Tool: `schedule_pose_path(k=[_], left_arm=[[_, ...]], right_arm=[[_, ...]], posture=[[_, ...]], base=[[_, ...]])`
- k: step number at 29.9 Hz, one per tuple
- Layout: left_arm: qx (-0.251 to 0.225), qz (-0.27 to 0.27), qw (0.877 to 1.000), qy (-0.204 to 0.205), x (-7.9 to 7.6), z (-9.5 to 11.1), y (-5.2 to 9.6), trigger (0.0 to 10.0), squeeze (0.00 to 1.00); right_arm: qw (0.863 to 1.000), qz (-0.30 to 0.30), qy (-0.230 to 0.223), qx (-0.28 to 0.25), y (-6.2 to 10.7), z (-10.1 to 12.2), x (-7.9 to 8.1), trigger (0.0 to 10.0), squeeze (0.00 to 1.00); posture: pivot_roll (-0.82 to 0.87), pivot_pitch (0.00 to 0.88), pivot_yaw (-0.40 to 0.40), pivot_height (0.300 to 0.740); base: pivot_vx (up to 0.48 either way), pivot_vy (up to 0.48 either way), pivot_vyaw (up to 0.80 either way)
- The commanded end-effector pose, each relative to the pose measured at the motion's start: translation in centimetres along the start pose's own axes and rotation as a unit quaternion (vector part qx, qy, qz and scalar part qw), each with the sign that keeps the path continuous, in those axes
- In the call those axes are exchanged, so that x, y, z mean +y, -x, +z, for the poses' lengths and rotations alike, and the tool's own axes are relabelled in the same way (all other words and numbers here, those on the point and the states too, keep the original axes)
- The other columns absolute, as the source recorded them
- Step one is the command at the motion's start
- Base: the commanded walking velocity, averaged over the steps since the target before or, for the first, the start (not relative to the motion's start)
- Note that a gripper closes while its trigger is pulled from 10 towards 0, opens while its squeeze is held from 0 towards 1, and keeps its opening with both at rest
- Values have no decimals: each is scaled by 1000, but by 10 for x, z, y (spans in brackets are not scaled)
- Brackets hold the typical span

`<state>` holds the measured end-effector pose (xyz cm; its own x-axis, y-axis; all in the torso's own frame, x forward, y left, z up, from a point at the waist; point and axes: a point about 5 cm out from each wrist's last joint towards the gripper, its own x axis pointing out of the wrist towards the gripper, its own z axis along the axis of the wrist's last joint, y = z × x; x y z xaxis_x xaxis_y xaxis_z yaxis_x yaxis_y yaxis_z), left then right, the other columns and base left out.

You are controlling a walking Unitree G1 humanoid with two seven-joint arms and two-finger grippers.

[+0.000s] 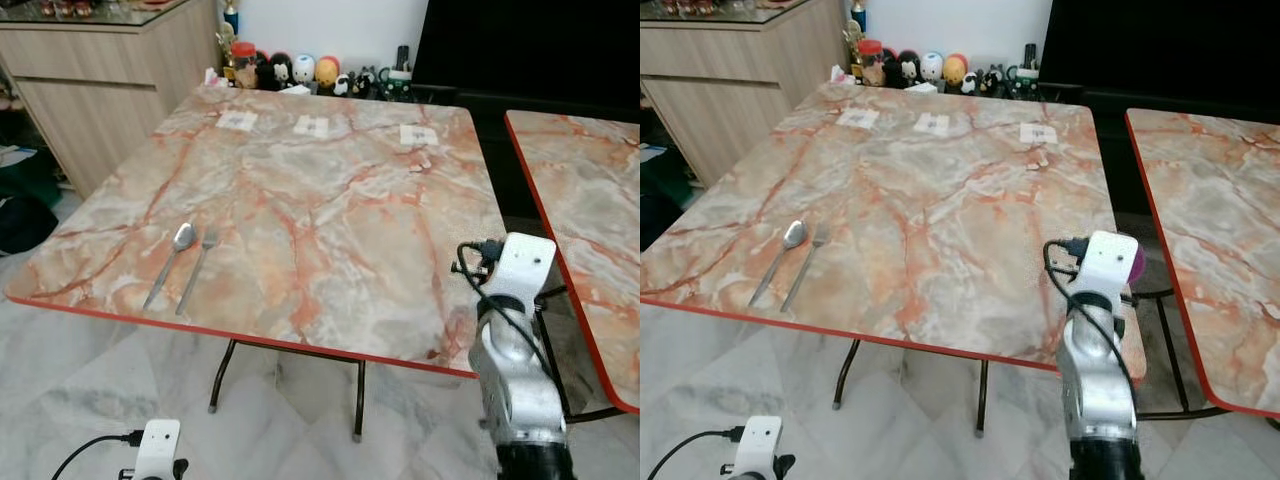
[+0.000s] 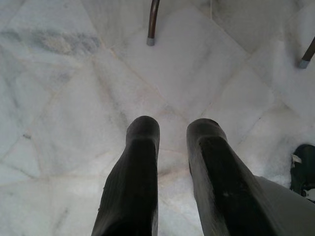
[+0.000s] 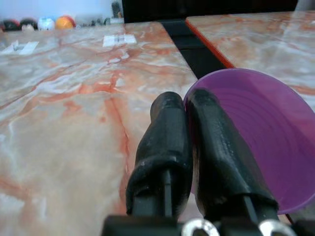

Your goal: Setting the table

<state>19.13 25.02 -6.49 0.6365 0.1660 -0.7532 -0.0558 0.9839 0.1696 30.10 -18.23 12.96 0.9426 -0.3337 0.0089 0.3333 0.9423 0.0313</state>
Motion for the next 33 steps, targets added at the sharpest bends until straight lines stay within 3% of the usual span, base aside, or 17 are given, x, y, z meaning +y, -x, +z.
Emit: schedule_pose_path(k=[1, 9, 10, 14, 19, 30, 33], left_arm=[[4, 2, 1000, 2, 0, -2, 0, 10000, 0], [5, 1, 1000, 0, -2, -4, 1, 10000, 0], [5, 1, 1000, -2, -2, -4, 1, 10000, 0], [6, 1, 1000, -4, -2, -4, 1, 10000, 0], [4, 1, 1000, -9, -1, -4, 1, 10000, 0], [7, -1, 1000, -16, -2, -6, 1, 10000, 0], [8, -1, 1000, -16, -2, -6, 1, 10000, 0]], right_arm=[[999, -11, 4, -42, 1, 11, -5, 0, 0], [996, -9, -8, -87, 10, 8, -17, 78, 0], [995, 11, 5, -100, 9, 11, -17, 10000, 0], [991, 33, 26, -124, 7, 16, -17, 10000, 0], [987, 69, -1, -142, 7, 18, -9, 10000, 0], [990, 48, -10, -132, 6, 12, -13, 10000, 0], [990, 43, -8, -137, 5, 13, -14, 10000, 0]], posture=[[54, 15, -40, 740], [59, 7, -47, 740], [55, 5, -45, 740], [53, 3, -44, 740], [56, 0, -43, 740], [53, 0, -39, 740], [56, 0, -39, 740]], base=[[0, 0, 0], [0, 0, 0], [0, 0, 0], [0, 0, 0], [0, -48, 0], [0, -393, 0], [0, -400, -781]])
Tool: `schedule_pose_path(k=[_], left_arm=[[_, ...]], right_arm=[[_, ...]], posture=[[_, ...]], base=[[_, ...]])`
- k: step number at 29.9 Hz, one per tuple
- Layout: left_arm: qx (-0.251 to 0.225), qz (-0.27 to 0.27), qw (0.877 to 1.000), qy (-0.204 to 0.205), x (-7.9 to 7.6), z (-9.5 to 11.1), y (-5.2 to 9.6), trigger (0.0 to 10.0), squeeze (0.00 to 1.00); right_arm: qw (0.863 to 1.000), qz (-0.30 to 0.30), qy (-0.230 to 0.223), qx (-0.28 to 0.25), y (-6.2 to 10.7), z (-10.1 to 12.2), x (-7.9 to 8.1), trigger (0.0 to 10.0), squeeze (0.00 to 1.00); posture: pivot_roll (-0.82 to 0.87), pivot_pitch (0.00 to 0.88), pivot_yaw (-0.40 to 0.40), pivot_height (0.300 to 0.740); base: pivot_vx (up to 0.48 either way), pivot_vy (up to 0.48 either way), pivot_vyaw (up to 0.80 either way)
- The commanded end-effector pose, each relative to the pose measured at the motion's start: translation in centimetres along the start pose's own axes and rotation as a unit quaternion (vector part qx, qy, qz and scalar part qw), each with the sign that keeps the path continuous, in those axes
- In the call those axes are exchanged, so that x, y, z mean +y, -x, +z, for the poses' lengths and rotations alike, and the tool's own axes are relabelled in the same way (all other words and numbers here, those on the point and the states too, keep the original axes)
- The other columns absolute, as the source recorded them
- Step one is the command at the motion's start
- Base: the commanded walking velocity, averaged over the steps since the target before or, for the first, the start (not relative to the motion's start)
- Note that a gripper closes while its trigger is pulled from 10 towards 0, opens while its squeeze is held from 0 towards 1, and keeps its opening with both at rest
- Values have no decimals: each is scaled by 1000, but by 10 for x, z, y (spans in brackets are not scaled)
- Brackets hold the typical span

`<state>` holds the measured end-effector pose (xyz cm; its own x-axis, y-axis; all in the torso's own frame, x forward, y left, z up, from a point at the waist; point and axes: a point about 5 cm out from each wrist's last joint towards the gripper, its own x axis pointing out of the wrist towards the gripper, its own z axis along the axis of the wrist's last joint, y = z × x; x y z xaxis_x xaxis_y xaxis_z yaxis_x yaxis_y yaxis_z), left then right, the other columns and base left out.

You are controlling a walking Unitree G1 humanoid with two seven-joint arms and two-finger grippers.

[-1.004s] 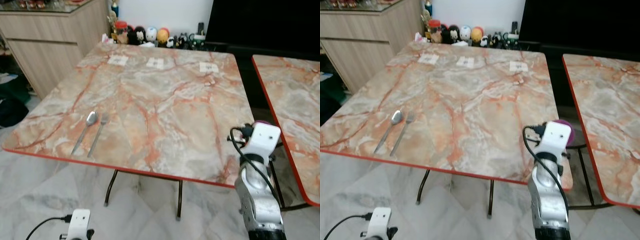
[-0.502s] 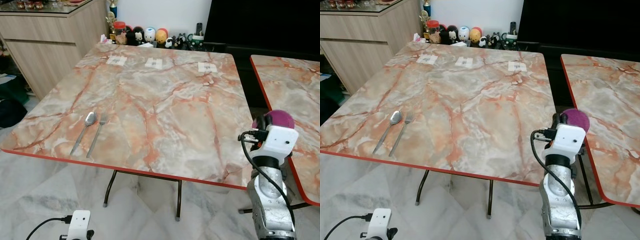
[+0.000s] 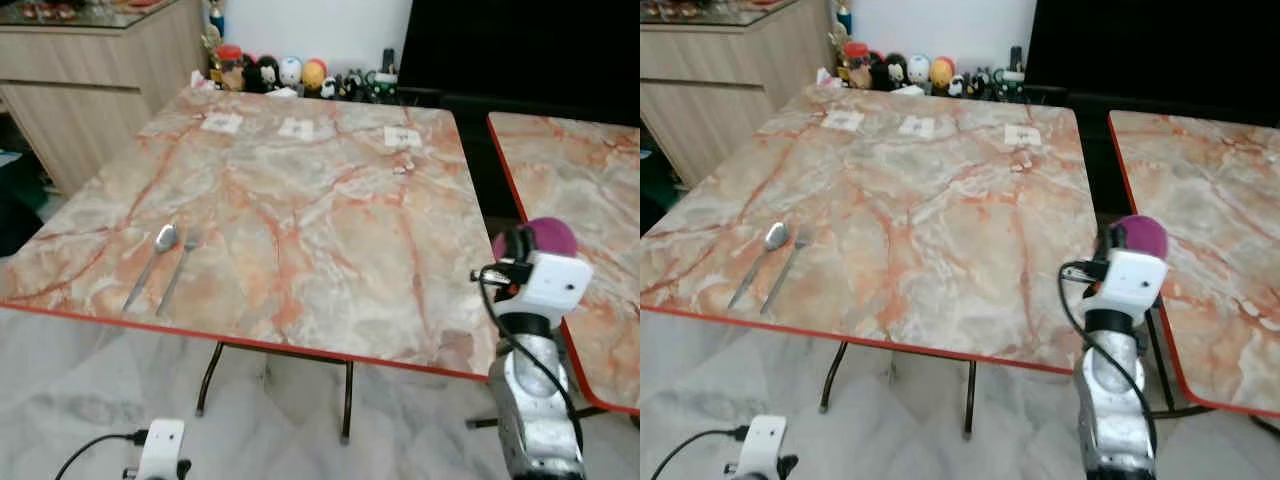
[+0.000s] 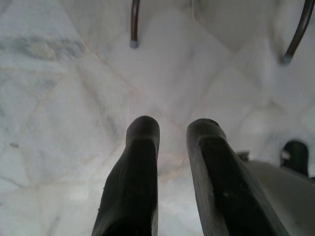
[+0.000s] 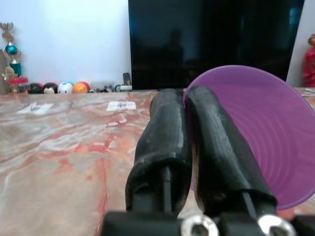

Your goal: Setting the table

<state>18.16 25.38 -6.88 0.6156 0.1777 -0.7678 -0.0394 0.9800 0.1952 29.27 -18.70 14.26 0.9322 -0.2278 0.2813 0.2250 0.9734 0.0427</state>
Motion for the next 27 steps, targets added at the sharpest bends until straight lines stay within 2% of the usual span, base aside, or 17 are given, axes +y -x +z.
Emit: schedule_pose_path(k=[1, 3, 27], left_arm=[[-5, -6, 1000, -2, -6, 4, -1, 10000, 0], [-5, -5, 1000, -1, -6, 4, -1, 10000, 0], [-4, -4, 1000, -2, -4, 6, -2, 10000, 0]], right_arm=[[1000, -18, 6, -6, -1, 0, -8, 10000, 0], [1000, -19, 5, -6, -2, 0, -9, 10000, 0], [1000, -24, 6, -11, -10, 1, -7, 10000, 0]], posture=[[56, 0, -39, 740], [56, 0, -39, 740], [63, 5, -26, 740]], base=[[0, -401, -781], [0, -403, -778], [0, -400, 0]])
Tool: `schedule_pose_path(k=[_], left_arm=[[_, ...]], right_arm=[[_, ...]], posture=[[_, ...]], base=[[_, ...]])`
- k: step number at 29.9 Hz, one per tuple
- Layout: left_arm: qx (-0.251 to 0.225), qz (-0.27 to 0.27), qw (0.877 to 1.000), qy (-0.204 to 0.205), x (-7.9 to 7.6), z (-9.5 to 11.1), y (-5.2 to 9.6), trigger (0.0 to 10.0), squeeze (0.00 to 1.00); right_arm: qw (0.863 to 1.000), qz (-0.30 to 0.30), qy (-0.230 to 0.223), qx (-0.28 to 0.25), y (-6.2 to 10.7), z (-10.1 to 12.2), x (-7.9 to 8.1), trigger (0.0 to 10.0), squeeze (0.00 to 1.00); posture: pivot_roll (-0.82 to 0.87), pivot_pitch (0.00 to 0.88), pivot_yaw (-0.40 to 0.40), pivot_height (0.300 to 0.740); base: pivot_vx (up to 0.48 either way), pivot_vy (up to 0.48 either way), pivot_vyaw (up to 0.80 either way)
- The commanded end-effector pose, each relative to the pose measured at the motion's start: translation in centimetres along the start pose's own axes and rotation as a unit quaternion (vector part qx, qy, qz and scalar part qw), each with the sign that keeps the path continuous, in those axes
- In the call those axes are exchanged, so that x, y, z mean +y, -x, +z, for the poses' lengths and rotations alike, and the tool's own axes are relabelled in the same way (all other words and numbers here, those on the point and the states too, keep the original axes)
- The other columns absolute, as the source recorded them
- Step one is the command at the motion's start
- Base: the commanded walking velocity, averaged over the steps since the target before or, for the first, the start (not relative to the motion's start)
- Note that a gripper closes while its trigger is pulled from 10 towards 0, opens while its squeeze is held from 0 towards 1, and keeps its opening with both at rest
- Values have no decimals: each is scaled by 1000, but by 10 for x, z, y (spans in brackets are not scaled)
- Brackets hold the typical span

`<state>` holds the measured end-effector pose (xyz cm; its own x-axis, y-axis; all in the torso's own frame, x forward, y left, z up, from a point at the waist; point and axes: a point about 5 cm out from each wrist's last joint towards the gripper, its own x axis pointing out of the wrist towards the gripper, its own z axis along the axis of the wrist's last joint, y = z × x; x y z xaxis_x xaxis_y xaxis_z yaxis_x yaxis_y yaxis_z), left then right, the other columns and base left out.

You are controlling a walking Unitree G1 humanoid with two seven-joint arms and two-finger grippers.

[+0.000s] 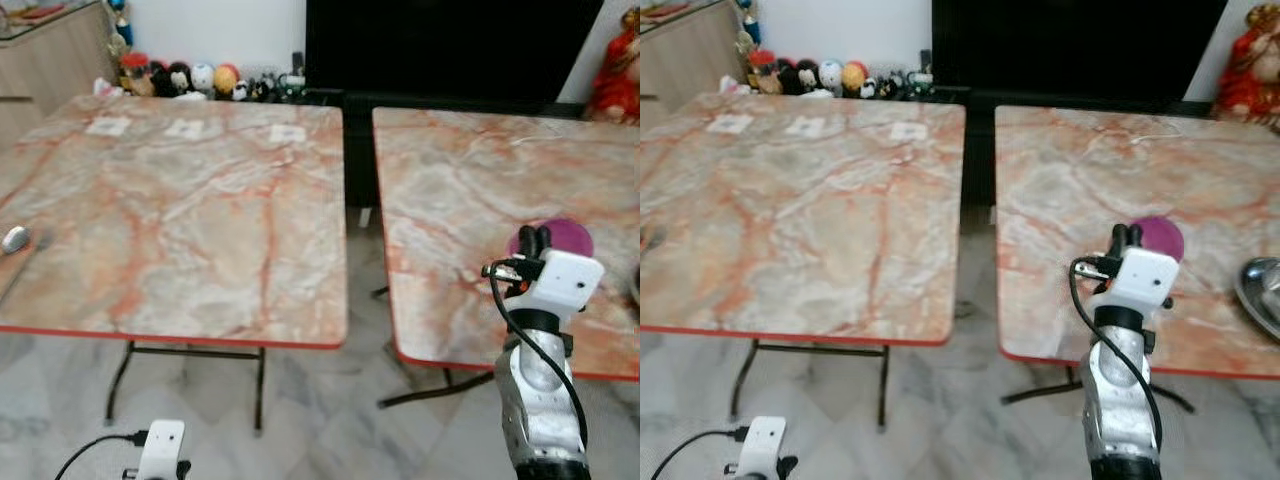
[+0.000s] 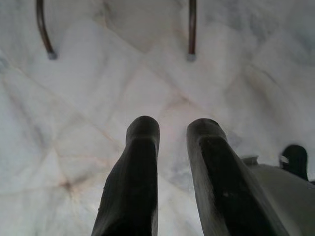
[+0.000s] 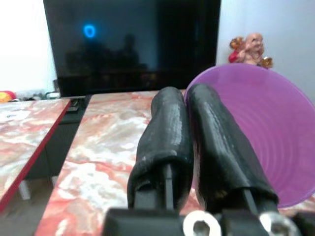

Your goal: Setting the table

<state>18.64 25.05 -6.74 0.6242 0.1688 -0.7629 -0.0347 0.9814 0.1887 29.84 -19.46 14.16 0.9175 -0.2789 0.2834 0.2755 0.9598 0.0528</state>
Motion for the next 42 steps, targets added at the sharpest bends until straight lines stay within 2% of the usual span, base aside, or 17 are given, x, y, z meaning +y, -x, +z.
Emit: schedule_pose_path(k=[1, 8, 19, 26, 37, 42], left_arm=[[1, -1, 1000, -4, -1, 1, -1, 10000, 0], [4, 2, 1000, -10, 2, 2, -1, 10000, 0], [7, 1, 1000, -13, 3, 0, 0, 10000, 0], [2, -3, 1000, -15, 4, 1, 0, 10000, 0], [2, -9, 1000, -21, 1, 2, 0, 10000, 0], [2, -9, 1000, -19, 0, 1, 0, 10000, 0]], right_arm=[[1000, 2, 2, -9, -4, 4, 0, 10000, 0], [1000, -2, -9, -12, -5, 4, 6, 10000, 0], [1000, -16, -9, -14, -7, 3, -2, 10000, 0], [1000, -15, -14, -9, -4, 0, 5, 10000, 0], [1000, -23, -7, -10, -6, 0, -3, 10000, 0], [1000, -13, -8, -8, -6, -1, 3, 10000, 0]], posture=[[65, 6, -19, 740], [62, 8, -2, 740], [64, 0, 10, 740], [56, 0, 27, 740], [57, 0, 18, 740], [60, 0, 12, 740]], base=[[0, -401, 0], [0, -247, 0], [0, 0, 0], [0, 0, 0], [0, -24, 0], [0, -327, 0]])
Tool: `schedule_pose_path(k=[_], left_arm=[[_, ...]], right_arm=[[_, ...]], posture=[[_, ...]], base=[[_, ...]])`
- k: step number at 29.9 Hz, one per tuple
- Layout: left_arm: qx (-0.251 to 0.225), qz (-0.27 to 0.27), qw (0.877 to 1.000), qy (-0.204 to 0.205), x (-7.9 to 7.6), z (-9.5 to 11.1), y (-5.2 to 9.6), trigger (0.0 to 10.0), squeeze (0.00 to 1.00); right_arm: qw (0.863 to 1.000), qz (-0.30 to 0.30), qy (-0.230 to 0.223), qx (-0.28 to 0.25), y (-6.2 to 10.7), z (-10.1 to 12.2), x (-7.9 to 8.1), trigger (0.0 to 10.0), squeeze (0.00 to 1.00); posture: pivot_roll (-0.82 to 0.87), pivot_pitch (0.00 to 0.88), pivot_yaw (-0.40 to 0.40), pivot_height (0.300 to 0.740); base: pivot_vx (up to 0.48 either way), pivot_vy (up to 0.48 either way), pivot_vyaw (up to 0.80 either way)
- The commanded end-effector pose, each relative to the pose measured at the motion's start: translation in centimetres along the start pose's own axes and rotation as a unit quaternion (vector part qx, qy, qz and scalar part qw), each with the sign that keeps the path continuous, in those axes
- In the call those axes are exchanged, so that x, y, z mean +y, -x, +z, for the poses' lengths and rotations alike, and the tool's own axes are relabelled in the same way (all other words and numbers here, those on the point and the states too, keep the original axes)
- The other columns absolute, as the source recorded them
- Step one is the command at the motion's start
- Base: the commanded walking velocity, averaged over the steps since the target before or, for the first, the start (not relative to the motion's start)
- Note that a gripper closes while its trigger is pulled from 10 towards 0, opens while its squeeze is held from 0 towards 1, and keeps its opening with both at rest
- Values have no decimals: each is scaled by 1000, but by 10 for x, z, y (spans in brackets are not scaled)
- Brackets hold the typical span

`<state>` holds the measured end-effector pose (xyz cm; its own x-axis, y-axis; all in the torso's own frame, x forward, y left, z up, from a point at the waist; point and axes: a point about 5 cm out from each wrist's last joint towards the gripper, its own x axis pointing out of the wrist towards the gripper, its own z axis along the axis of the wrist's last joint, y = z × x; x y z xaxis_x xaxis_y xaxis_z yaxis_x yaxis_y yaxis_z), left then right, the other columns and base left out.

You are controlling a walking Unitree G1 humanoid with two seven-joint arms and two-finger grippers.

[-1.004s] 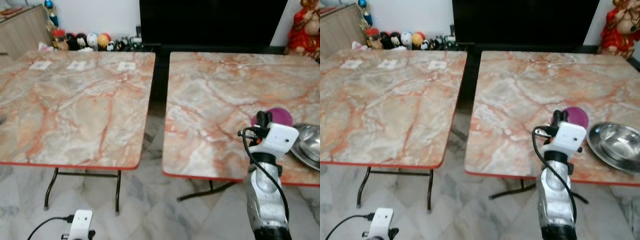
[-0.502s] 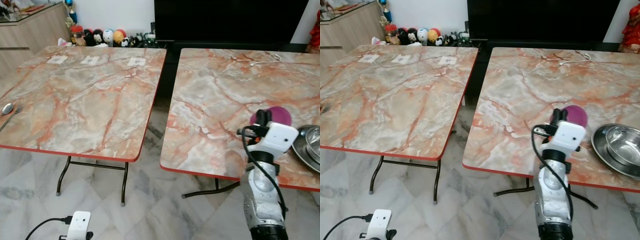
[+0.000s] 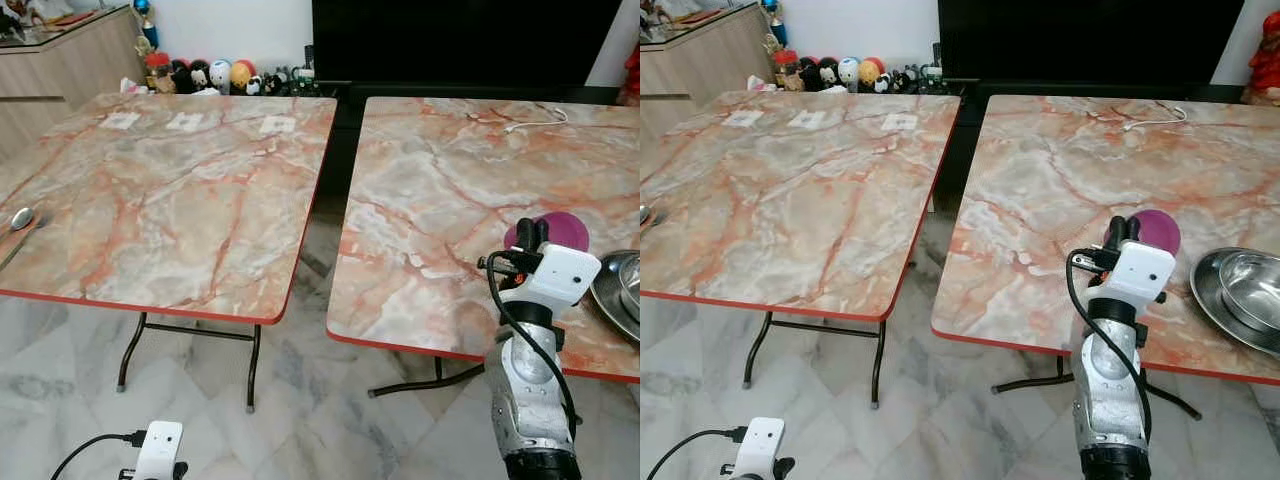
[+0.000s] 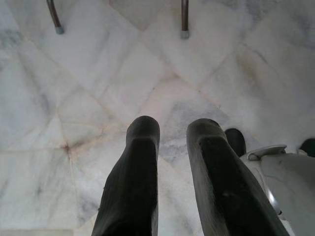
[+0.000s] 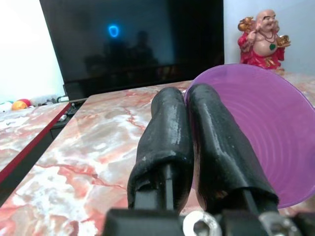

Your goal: Setting the table

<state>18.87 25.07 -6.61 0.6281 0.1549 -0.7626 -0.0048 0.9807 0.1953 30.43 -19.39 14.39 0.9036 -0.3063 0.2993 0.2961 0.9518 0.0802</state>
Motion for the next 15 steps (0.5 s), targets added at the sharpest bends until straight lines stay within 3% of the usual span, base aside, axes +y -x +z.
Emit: schedule_pose_path(k=[1, 15], left_arm=[[4, -1, 1000, -4, 0, -1, 0, 10000, 0], [7, 2, 1000, 3, 0, -3, 0, 10000, 0]], right_arm=[[1000, 1, 1, 1, -1, -1, 1, 10000, 0], [1000, 11, -2, 4, -1, -2, 7, 10000, 0]], posture=[[61, 0, 12, 740], [62, 0, 6, 740]], base=[[0, -330, 0], [0, 0, 0]])
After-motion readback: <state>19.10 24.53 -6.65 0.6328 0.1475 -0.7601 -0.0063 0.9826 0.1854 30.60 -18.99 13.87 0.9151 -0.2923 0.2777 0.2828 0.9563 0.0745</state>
